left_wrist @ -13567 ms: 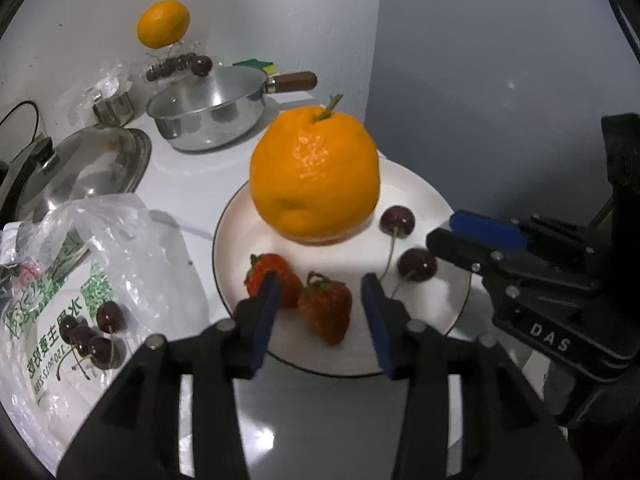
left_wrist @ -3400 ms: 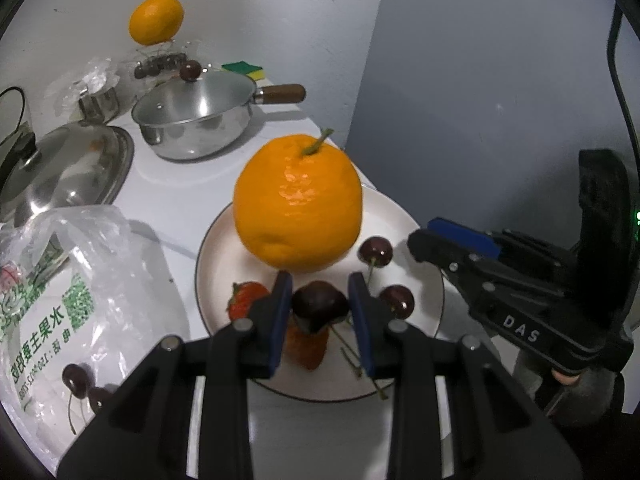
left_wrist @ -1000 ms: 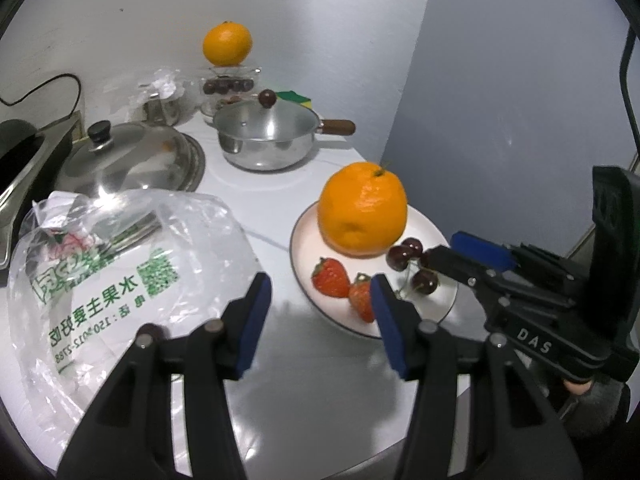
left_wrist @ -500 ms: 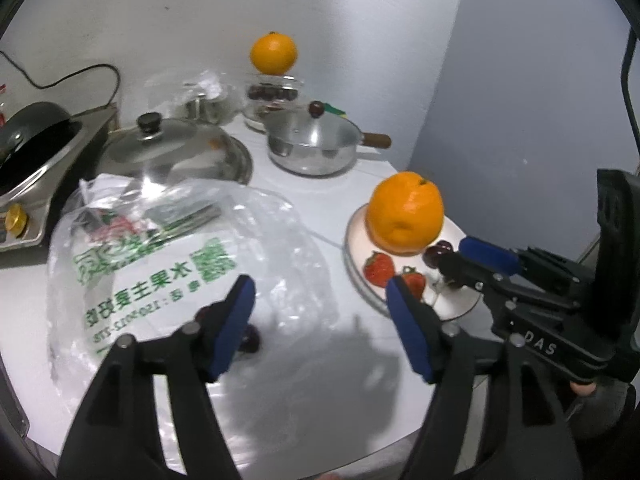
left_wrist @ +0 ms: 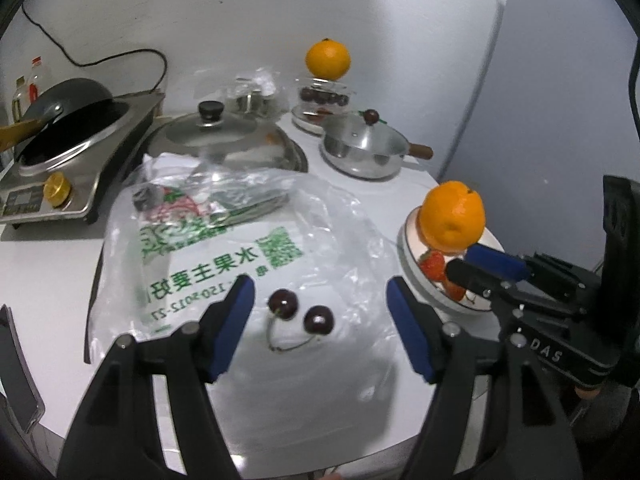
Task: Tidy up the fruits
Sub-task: 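Move both tools back over the remaining cherries on the bag, then grasp a dark cherry with the right gripper while the left gripper grasps another cherry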
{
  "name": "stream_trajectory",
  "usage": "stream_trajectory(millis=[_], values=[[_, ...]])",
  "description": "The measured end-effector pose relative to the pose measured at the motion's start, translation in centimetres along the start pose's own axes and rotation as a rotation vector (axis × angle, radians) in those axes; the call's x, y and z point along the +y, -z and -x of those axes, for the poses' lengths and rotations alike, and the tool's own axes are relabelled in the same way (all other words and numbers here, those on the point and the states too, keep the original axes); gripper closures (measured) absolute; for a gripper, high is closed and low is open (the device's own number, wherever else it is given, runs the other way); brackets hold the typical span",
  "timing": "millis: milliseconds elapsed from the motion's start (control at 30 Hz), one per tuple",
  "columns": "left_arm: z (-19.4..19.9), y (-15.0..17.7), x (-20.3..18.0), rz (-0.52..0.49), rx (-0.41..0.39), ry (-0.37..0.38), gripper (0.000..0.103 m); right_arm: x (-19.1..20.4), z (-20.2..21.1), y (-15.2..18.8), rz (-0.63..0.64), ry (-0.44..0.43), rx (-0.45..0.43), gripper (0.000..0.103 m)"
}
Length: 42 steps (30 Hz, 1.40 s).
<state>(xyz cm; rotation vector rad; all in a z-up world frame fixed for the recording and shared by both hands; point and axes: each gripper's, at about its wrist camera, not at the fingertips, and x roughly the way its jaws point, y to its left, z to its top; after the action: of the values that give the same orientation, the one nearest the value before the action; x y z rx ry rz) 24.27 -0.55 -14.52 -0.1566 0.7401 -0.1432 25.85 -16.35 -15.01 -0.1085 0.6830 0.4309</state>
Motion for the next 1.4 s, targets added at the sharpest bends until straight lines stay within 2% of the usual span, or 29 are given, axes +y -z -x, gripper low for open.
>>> stream_trajectory(millis=[900,1400], values=[[-0.9,3.3,7.6,0.110,0.050,-0.035,0.033,7.5,-5.7,0.7,0.087,-0.069,0.119,0.067],[-2.5,3.4,8.7,0.124,0.078,-0.033,0.033,7.7,-9.1,1.1,0.083,-0.077,0.177,0.067]])
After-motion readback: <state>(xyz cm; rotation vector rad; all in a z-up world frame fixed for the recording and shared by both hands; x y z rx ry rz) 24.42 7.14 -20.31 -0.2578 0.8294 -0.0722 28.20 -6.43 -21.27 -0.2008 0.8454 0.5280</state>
